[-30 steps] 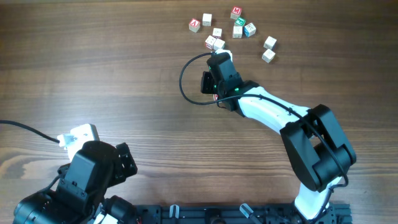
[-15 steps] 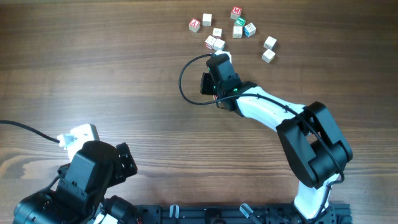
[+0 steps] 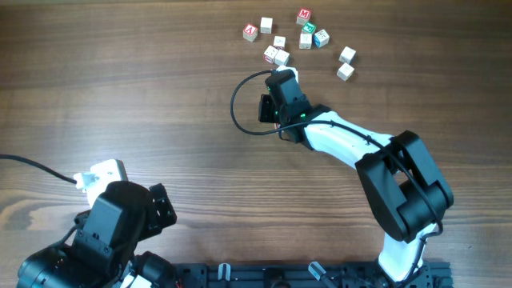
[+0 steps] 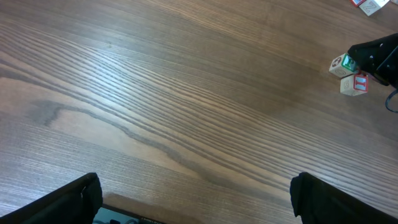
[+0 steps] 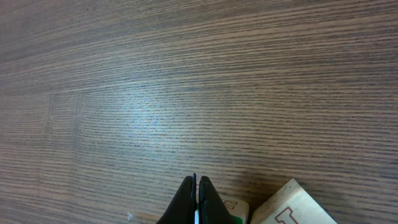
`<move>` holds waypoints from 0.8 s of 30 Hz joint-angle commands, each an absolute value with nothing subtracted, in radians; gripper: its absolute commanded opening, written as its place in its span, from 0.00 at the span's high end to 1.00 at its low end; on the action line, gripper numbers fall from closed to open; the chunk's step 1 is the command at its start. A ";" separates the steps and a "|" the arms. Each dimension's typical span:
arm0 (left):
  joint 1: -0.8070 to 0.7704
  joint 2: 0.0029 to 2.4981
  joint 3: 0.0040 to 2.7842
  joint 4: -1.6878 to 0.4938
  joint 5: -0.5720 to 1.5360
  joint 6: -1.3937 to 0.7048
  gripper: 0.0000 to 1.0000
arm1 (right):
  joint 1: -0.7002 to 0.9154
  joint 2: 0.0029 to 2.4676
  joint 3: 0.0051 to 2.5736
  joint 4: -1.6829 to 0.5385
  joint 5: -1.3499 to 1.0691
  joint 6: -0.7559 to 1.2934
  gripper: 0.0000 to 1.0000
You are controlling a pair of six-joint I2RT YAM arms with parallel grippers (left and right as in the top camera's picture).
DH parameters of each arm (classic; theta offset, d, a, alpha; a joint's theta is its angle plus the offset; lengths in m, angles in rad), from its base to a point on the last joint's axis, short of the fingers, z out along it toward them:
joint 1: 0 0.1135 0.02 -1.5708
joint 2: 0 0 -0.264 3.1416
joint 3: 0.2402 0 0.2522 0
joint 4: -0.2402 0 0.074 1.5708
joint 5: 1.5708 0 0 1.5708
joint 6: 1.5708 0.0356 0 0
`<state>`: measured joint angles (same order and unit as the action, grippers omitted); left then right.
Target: Form a circle
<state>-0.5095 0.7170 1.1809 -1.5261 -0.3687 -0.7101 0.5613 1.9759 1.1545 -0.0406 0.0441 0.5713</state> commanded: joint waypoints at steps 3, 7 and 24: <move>-0.508 0.719 1.177 -1.527 -0.368 -0.723 0.00 | 0.560 1.983 1.172 -0.049 0.033 0.577 0.95; -0.508 0.719 1.177 -1.527 -0.368 -0.723 0.00 | 0.560 1.982 1.172 -0.051 0.036 0.577 0.95; -0.508 0.719 1.177 -1.527 -0.368 -0.723 0.00 | 0.560 1.979 1.173 -0.057 0.072 0.580 0.96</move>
